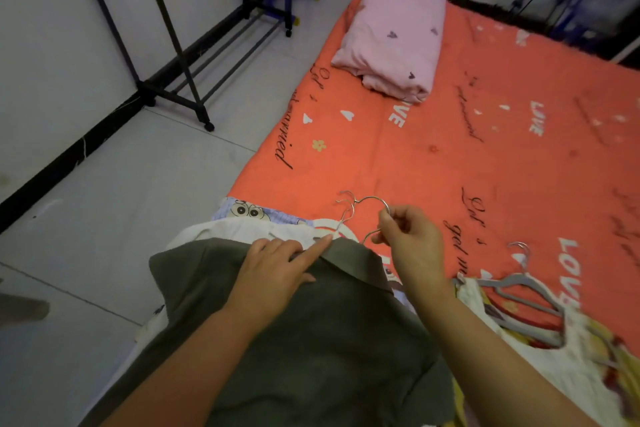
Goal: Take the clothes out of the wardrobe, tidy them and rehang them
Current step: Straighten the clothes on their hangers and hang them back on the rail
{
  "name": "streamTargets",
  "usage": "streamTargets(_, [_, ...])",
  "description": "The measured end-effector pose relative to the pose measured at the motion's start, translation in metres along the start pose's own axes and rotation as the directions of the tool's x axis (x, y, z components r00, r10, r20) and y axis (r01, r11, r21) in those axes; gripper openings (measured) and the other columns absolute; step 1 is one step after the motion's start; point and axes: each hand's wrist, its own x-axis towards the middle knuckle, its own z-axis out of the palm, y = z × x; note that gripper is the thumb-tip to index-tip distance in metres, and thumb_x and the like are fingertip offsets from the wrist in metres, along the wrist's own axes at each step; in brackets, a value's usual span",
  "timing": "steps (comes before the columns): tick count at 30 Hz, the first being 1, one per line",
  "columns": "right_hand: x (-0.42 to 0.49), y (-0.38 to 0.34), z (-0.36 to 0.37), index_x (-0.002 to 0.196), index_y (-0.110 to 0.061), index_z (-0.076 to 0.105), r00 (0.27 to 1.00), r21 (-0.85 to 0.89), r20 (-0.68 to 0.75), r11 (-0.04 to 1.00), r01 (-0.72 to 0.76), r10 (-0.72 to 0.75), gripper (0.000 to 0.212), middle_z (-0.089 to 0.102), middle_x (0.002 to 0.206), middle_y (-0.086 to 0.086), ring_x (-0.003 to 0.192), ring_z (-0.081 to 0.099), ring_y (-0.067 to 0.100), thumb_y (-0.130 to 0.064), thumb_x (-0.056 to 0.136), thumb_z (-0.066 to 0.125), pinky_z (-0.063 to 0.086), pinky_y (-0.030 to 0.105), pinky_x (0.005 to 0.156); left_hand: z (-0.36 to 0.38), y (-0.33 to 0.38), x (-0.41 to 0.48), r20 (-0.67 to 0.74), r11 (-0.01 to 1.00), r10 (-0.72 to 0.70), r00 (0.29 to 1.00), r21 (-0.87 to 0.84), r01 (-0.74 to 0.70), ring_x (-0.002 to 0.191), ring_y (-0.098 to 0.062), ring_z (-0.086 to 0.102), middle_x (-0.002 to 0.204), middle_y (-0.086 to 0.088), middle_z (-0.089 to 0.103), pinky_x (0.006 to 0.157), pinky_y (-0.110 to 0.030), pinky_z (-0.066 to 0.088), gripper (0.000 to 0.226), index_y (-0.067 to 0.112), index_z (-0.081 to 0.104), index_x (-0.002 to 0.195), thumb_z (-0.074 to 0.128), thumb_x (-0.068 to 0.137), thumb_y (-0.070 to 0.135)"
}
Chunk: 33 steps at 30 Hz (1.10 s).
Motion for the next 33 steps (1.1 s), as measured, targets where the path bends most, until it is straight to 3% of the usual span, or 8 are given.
streamTargets(7, [-0.056,-0.06,-0.084,0.077,-0.025,0.062,0.993,0.002,-0.103,0.999,0.051,-0.051,0.015,0.06,0.062,-0.005,0.057,0.061,0.006,-0.015,0.088,0.061,0.051,0.032,0.069,-0.091,0.073,0.002,-0.096,0.989,0.12,0.988,-0.073,-0.127,0.056,-0.015,0.059,0.063,0.005,0.062,0.048,-0.027,0.047,0.064,0.021,0.068,0.112,0.09,0.053,0.014])
streamTargets(10, [-0.088,-0.077,-0.122,0.095,-0.03,0.063,0.988,-0.047,-0.107,0.994,0.103,-0.108,0.012,0.063,0.078,-0.007,0.069,0.065,0.002,-0.021,0.088,0.061,0.048,0.023,0.067,-0.124,0.106,0.0,-0.106,0.983,0.141,0.984,-0.104,-0.152,0.055,-0.015,0.059,0.063,0.006,0.063,0.049,-0.028,0.044,0.064,0.023,0.069,0.111,0.091,0.051,0.014])
streamTargets(14, [-0.146,-0.075,-0.174,0.125,-0.047,0.042,0.986,-0.225,-0.053,0.964,0.14,-0.156,0.047,0.058,0.097,-0.022,0.09,0.058,-0.005,-0.029,0.087,0.063,0.047,0.016,0.079,-0.159,0.153,-0.002,-0.156,0.97,0.168,0.973,-0.147,-0.191,0.056,-0.017,0.06,0.063,0.004,0.063,0.059,-0.025,0.031,0.062,0.022,0.069,0.111,0.089,0.053,0.011])
streamTargets(17, [-0.2,-0.061,-0.213,0.136,-0.055,0.018,0.987,-0.376,0.014,0.914,0.151,-0.158,0.069,0.045,0.127,-0.026,0.118,0.044,-0.002,-0.037,0.087,0.062,0.039,0.026,0.102,-0.183,0.198,-0.006,-0.177,0.965,0.164,0.97,-0.175,-0.195,0.062,-0.021,0.064,0.066,0.005,0.063,0.058,-0.027,0.036,0.062,0.024,0.067,0.115,0.087,0.058,0.011])
streamTargets(19, [-0.232,-0.053,-0.242,0.14,-0.053,0.005,0.982,-0.484,-0.016,0.861,0.159,-0.191,0.081,0.041,0.137,-0.02,0.126,0.039,0.003,-0.044,0.084,0.063,0.034,0.03,0.108,-0.194,0.235,-0.011,-0.202,0.954,0.215,0.956,-0.167,-0.249,0.059,-0.02,0.062,0.065,0.006,0.062,0.052,-0.03,0.037,0.062,0.024,0.067,0.114,0.087,0.057,0.01])
streamTargets(23, [-0.295,-0.039,-0.318,0.127,-0.059,-0.022,0.955,-0.65,-0.131,0.751,0.118,-0.264,0.096,0.042,0.134,-0.012,0.122,0.039,0.01,-0.048,0.081,0.062,0.031,0.028,0.105,-0.209,0.324,-0.027,-0.228,0.917,0.33,0.916,-0.153,-0.368,0.053,-0.02,0.059,0.062,0.006,0.061,0.05,-0.029,0.031,0.062,0.022,0.069,0.111,0.089,0.054,0.009])
streamTargets(28, [-0.39,-0.009,-0.422,0.127,-0.056,-0.026,0.913,-0.717,-0.263,0.697,0.031,-0.311,0.097,0.039,0.13,-0.008,0.118,0.038,0.014,-0.043,0.085,0.06,0.03,0.029,0.103,-0.214,0.449,-0.066,-0.235,0.836,0.464,0.854,-0.203,-0.51,0.059,-0.025,0.062,0.068,0.002,0.065,0.052,-0.033,0.037,0.059,0.022,0.067,0.115,0.085,0.06,0.008])
streamTargets(33, [-0.484,0.018,-0.518,0.127,-0.053,-0.028,0.861,-0.744,-0.374,0.666,-0.057,-0.344,0.093,0.042,0.113,-0.005,0.102,0.043,0.015,-0.043,0.088,0.056,0.035,0.027,0.093,-0.2,0.565,-0.103,-0.213,0.736,0.555,0.804,-0.324,-0.594,0.08,-0.027,0.059,0.085,0.0,0.064,0.069,-0.035,0.036,0.066,0.035,0.039,0.136,0.07,0.08,0.019])
